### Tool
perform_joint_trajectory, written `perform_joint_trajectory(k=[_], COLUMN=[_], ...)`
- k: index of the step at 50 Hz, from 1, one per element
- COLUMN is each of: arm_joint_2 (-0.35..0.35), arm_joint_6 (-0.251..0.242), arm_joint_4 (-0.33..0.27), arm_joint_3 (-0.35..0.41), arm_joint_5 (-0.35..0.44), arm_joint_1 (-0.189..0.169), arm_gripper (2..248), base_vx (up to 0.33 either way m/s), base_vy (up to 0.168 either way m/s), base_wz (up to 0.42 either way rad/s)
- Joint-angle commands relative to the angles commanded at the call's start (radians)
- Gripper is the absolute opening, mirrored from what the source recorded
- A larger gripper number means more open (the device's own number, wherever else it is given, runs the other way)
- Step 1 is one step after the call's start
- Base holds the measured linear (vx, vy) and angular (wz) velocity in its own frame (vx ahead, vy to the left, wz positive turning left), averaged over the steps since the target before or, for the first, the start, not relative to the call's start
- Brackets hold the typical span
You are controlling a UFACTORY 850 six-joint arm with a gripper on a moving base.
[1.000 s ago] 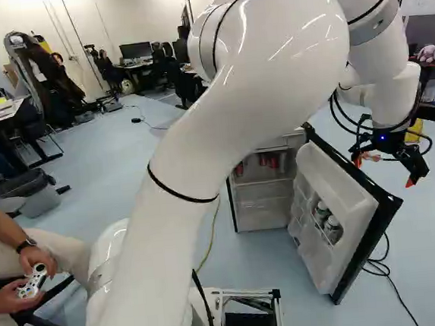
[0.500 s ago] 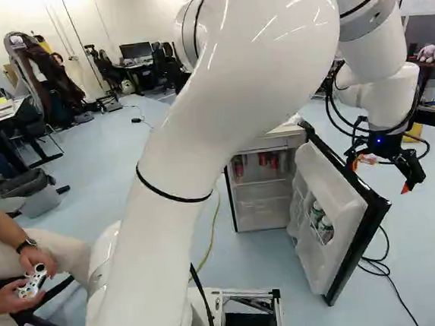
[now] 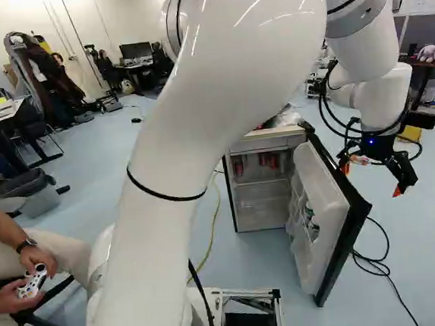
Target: Grab a drink from the fridge
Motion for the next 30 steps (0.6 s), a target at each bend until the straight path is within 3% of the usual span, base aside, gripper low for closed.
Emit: perform_joint_trajectory(k=[30], arm_joint_2=[0.049], arm_joint_6=[0.000], arm_joint_4=[0.000], arm_joint_3=[0.072], arm_joint_5=[-0.015], arm_joint_1=[0.027], arm_gripper=[247], base_vx=[0.000], base_vy=[0.000], base_wz=[0.000])
